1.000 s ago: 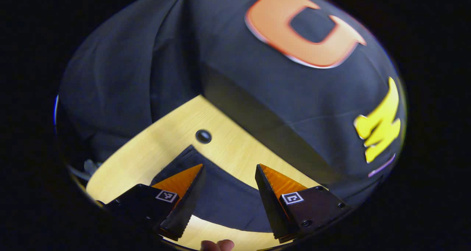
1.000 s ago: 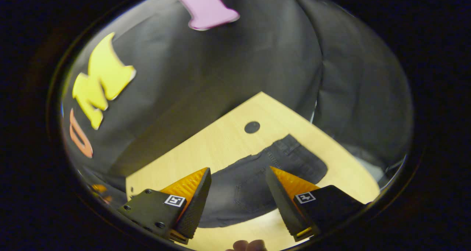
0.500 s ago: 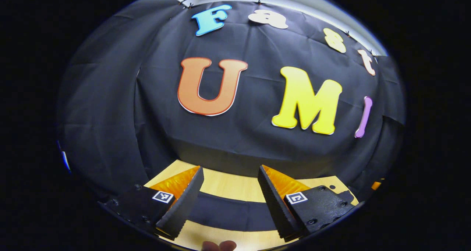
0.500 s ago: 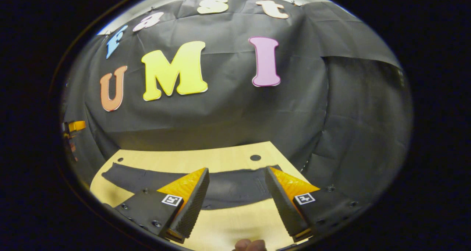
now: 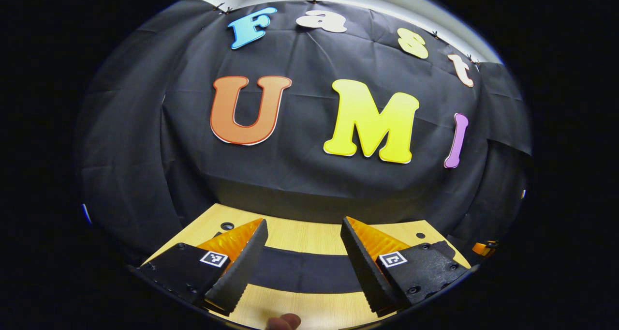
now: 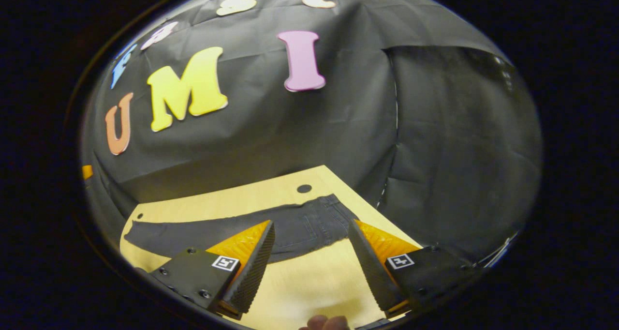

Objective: Grasp the waist and the cuffs of the jeans and fold them to make the two legs overlap; first hold the waist and fold one-third of the jeans toward the cuffs, then hold the cuffs and fold the remaining one-third in the same direction to finish folding.

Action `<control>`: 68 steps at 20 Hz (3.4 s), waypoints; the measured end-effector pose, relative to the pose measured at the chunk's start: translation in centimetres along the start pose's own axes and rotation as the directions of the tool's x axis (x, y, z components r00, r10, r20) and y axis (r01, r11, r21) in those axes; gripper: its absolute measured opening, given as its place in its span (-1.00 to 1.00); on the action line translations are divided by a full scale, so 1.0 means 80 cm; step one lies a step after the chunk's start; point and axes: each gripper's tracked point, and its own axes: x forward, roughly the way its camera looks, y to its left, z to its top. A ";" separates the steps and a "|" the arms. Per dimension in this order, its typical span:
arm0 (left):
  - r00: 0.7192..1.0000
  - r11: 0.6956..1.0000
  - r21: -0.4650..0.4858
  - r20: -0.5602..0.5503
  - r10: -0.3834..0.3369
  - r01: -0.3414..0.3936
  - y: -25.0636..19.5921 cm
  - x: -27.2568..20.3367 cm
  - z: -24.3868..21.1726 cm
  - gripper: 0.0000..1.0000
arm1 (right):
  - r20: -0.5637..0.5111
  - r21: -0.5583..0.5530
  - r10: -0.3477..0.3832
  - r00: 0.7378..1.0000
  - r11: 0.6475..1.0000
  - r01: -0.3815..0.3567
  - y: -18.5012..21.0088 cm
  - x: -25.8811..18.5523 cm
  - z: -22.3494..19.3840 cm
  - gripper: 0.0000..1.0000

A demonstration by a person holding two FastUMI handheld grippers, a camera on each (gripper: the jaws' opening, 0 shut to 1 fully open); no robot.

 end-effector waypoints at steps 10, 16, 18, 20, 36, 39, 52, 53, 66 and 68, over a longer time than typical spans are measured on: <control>0.997 0.997 0.026 -0.034 0.072 -0.071 -0.010 0.015 -0.003 0.94 | -0.145 -0.001 -0.080 0.986 0.997 0.080 -0.095 0.183 -0.038 0.92; 0.992 0.994 0.008 -0.057 0.110 -0.110 -0.013 0.022 -0.006 0.95 | -0.211 0.013 -0.063 0.975 0.998 0.067 -0.089 0.224 -0.074 0.92; 0.992 0.993 0.016 -0.050 0.118 -0.117 -0.011 0.024 -0.001 0.95 | -0.218 0.021 -0.062 0.974 0.997 0.068 -0.089 0.231 -0.082 0.92; 0.990 0.992 0.009 -0.059 0.128 -0.128 -0.008 0.026 -0.004 0.95 | -0.218 0.022 -0.049 0.975 0.998 0.055 -0.087 0.238 -0.083 0.91; 0.981 0.981 -0.064 -0.084 0.176 -0.181 0.058 -0.013 -0.018 0.95 | -0.233 -0.073 -0.030 0.972 0.997 0.013 -0.051 0.209 -0.044 -0.98; 0.980 0.981 -0.063 -0.083 0.179 -0.185 0.073 -0.027 -0.021 0.95 | -0.194 -0.043 0.015 0.981 0.999 -0.024 -0.032 0.184 -0.012 -0.98; 0.961 0.949 -0.151 -0.039 0.273 -0.276 0.186 -0.089 -0.040 0.95 | -0.128 -0.174 0.283 0.951 0.937 -0.303 -0.018 0.179 -0.025 -0.98; 0.958 0.945 -0.158 -0.043 0.283 -0.286 0.197 -0.094 -0.044 0.96 | -0.138 -0.173 0.302 0.943 0.930 -0.323 -0.018 0.178 -0.028 -1.00; 0.914 0.886 -0.225 -0.107 0.392 -0.406 0.292 -0.155 -0.087 0.97 | -0.389 -0.374 0.337 0.858 0.793 -0.481 -0.049 0.199 -0.070 -0.98; 0.904 0.873 -0.234 -0.124 0.409 -0.428 0.306 -0.163 -0.095 0.97 | -0.406 -0.440 0.314 0.858 0.756 -0.485 -0.055 0.198 -0.061 -0.99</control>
